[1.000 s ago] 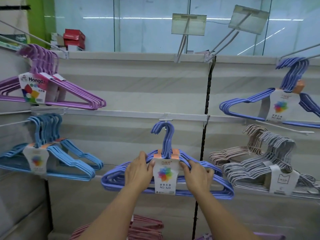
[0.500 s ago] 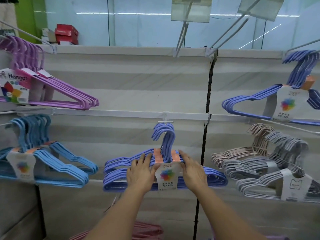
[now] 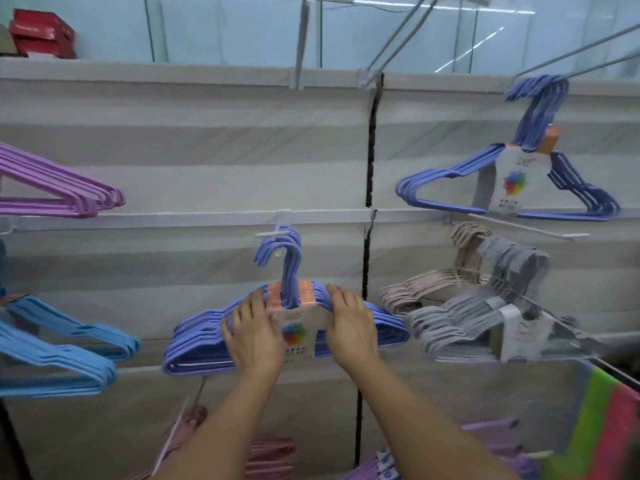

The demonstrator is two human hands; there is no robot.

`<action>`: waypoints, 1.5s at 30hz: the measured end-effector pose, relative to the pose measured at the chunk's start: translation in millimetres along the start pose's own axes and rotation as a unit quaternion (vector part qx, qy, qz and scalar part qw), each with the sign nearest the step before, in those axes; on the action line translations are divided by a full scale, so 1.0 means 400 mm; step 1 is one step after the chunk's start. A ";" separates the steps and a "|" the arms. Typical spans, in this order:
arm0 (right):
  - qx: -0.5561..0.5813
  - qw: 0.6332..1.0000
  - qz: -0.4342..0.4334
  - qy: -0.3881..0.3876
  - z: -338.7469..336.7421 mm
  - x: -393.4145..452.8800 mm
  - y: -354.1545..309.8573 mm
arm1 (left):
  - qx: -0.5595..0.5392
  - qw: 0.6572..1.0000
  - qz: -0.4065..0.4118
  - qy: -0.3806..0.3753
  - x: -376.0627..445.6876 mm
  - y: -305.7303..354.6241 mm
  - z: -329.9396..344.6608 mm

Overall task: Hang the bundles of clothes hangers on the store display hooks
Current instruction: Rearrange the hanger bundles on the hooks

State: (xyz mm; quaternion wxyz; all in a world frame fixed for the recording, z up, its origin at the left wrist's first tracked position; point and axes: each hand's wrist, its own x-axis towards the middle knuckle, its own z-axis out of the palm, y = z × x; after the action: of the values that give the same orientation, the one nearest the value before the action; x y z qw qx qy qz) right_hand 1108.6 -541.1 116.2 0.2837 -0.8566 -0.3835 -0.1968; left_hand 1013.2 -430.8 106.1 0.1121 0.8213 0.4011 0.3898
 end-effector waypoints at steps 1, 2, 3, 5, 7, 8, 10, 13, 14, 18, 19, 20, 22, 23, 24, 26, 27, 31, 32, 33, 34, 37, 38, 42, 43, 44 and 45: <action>0.005 0.999 -0.008 0.048 -0.021 -0.016 0.007 | -0.013 0.999 0.016 0.033 -0.017 0.027 0.002; 0.004 0.995 -0.018 0.102 -0.033 -0.028 0.014 | -0.024 0.997 0.037 0.061 -0.030 0.049 0.000; -0.005 0.988 -0.026 0.150 -0.068 -0.049 0.042 | -0.038 0.993 0.065 0.087 -0.060 0.095 -0.005; -0.014 0.980 -0.049 0.190 -0.104 -0.071 0.058 | -0.069 0.986 0.106 0.106 -0.090 0.139 -0.009; -0.008 0.976 -0.063 0.207 -0.162 -0.096 0.101 | -0.111 0.977 0.147 0.109 -0.127 0.210 -0.014; -0.004 0.971 -0.070 0.228 -0.198 -0.107 0.132 | -0.121 0.973 0.163 0.110 -0.148 0.254 -0.018; -0.012 0.960 -0.086 0.265 -0.274 -0.119 0.187 | -0.122 0.970 0.180 0.105 -0.178 0.336 -0.028; -0.019 0.943 -0.102 0.317 -0.421 -0.121 0.279 | -0.132 0.967 0.187 0.111 -0.205 0.475 -0.048; -0.023 0.936 -0.103 0.336 -0.469 -0.116 0.305 | -0.136 0.967 0.184 0.110 -0.209 0.515 -0.054; -0.021 0.923 -0.066 0.380 -0.621 -0.085 0.405 | -0.164 0.972 0.145 0.088 -0.212 0.651 -0.072; -0.019 0.920 -0.049 0.389 -0.649 -0.074 0.429 | -0.165 0.973 0.137 0.085 -0.206 0.674 -0.073; -0.017 0.918 -0.030 0.396 -0.672 -0.061 0.450 | -0.164 0.974 0.131 0.079 -0.196 0.693 -0.072; -0.015 0.918 0.006 0.397 -0.711 -0.034 0.496 | -0.164 0.976 0.127 0.067 -0.172 0.735 -0.069; -0.021 0.918 0.024 0.394 -0.728 -0.017 0.519 | -0.166 0.975 0.129 0.067 -0.155 0.758 -0.066; -0.035 0.921 0.043 0.385 -0.743 0.000 0.539 | -0.170 0.975 0.129 0.068 -0.136 0.777 -0.064; -0.079 0.935 0.100 0.331 -0.762 0.037 0.579 | -0.185 0.972 0.125 0.067 -0.096 0.812 -0.060; -0.097 0.941 0.130 0.298 -0.766 0.055 0.600 | -0.190 0.972 0.126 0.063 -0.076 0.826 -0.055; -0.109 0.952 0.196 0.209 -0.762 0.132 0.667 | -0.181 0.974 0.133 0.039 0.000 0.881 -0.030; -0.102 0.954 0.205 0.194 -0.759 0.151 0.681 | -0.171 0.976 0.132 0.036 0.014 0.894 -0.021; -0.095 0.955 0.210 0.185 -0.756 0.174 0.695 | -0.161 0.977 0.134 0.038 0.031 0.909 -0.010; -0.088 0.957 0.213 0.178 -0.753 0.195 0.707 | -0.151 0.977 0.142 0.044 0.048 0.919 0.001; -0.065 0.961 0.206 0.172 -0.745 0.249 0.732 | -0.133 0.974 0.170 0.069 0.096 0.942 0.034; -0.056 0.963 0.202 0.171 -0.740 0.268 0.737 | -0.124 0.974 0.176 0.072 0.113 0.947 0.044; -0.023 0.968 0.185 0.170 -0.722 0.339 0.744 | -0.085 0.977 0.187 0.054 0.166 0.971 0.064; -0.017 0.968 0.182 0.170 -0.715 0.361 0.747 | -0.070 0.978 0.191 0.046 0.178 0.978 0.066; -0.013 0.968 0.181 0.171 -0.710 0.380 0.750 | -0.053 0.979 0.192 0.036 0.186 0.986 0.068; -0.008 0.968 0.182 0.173 -0.706 0.396 0.754 | -0.037 0.980 0.191 0.026 0.190 0.993 0.071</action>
State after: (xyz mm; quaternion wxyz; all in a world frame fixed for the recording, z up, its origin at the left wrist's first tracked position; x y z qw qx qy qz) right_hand 1406.4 -799.0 318.2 0.3696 -0.8671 -0.1646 -0.2905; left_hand 1289.2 -629.9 326.0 0.0552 0.8679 0.2245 0.4396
